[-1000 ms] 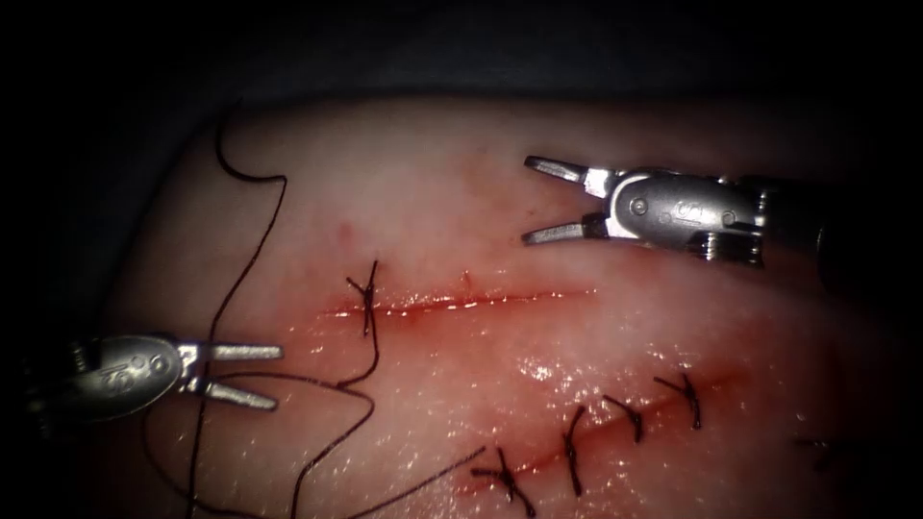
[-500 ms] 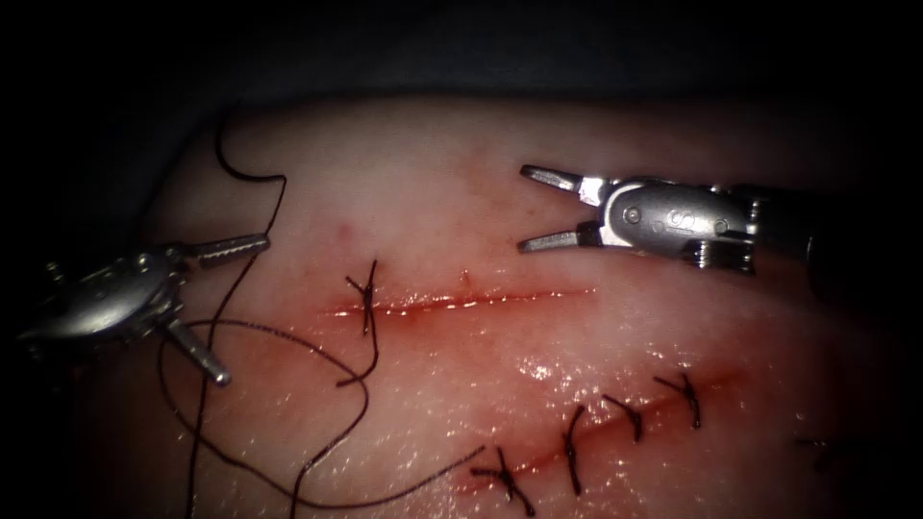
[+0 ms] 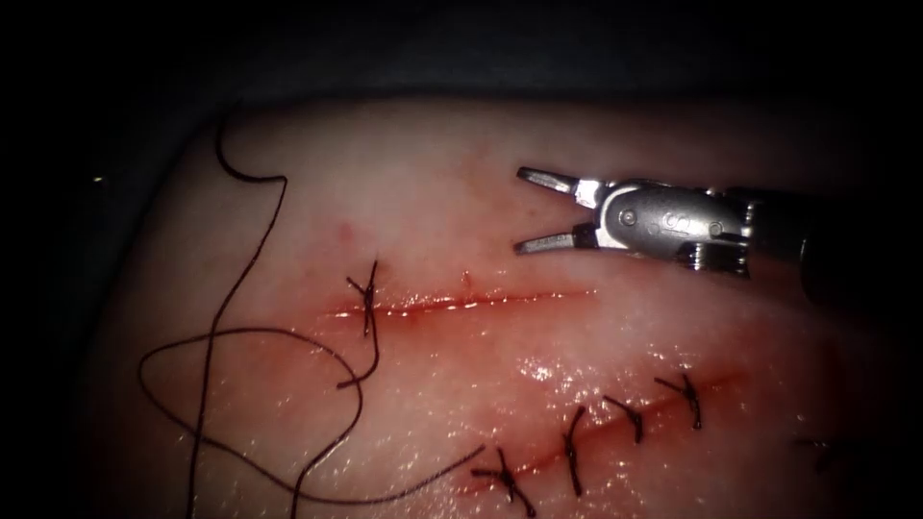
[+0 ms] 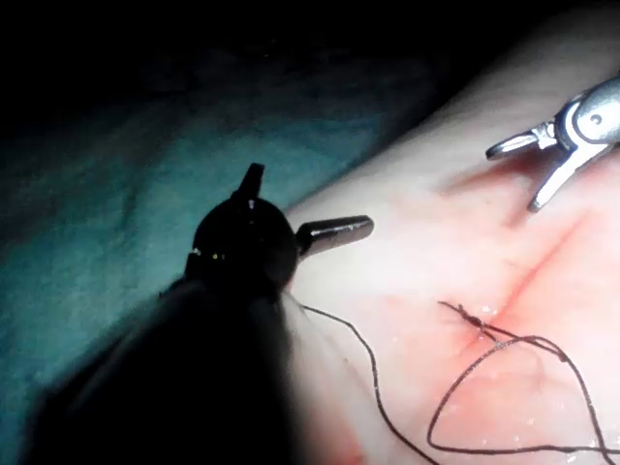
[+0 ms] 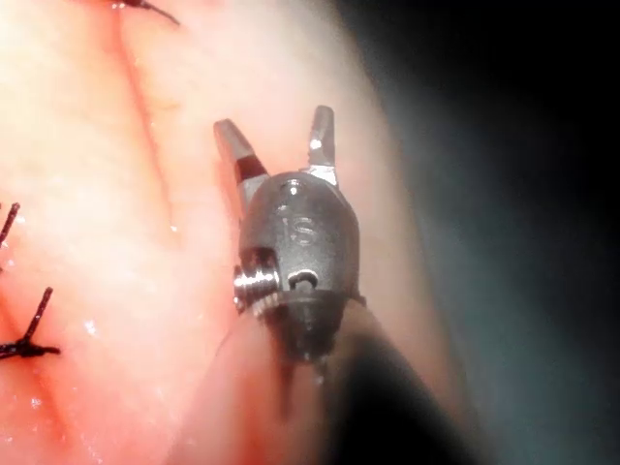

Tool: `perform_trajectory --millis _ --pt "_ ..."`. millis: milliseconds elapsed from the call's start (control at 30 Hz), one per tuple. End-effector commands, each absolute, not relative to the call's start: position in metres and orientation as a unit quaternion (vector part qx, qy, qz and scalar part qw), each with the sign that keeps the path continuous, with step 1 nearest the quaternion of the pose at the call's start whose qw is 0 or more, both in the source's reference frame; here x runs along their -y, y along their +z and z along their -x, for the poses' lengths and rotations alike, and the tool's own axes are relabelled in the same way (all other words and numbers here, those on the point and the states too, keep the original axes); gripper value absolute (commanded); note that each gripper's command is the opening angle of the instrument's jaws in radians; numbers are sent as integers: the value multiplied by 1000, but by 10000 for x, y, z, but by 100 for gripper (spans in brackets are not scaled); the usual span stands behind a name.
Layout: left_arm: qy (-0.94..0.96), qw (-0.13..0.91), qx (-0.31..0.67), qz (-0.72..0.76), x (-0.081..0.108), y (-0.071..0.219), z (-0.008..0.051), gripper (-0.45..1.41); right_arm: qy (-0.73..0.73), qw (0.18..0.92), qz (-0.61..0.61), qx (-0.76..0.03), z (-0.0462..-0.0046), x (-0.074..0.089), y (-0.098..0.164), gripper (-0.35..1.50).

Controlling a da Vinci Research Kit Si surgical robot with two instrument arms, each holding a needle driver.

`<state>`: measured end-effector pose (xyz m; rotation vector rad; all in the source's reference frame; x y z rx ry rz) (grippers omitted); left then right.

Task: Wound Closure
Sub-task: Grasp the remaining suture tail with the left tool.

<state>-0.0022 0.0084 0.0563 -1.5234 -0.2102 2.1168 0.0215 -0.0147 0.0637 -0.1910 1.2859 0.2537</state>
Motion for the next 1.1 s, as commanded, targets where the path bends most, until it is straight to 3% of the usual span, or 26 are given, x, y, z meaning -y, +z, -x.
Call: perform_trajectory --millis 33,400,700,1100 --pt "787 249 66 561 -91 572 30 27 116 788 89 -598 -228 141 639 145" --pt "829 255 -22 496 -36 639 133 24 119 790 83 -596 -235 150 646 145" --pt "857 285 45 427 9 657 188 32 119 790 84 -595 -236 150 646 145" --pt "884 263 59 381 41 663 236 26 118 790 84 -596 -236 152 645 143"
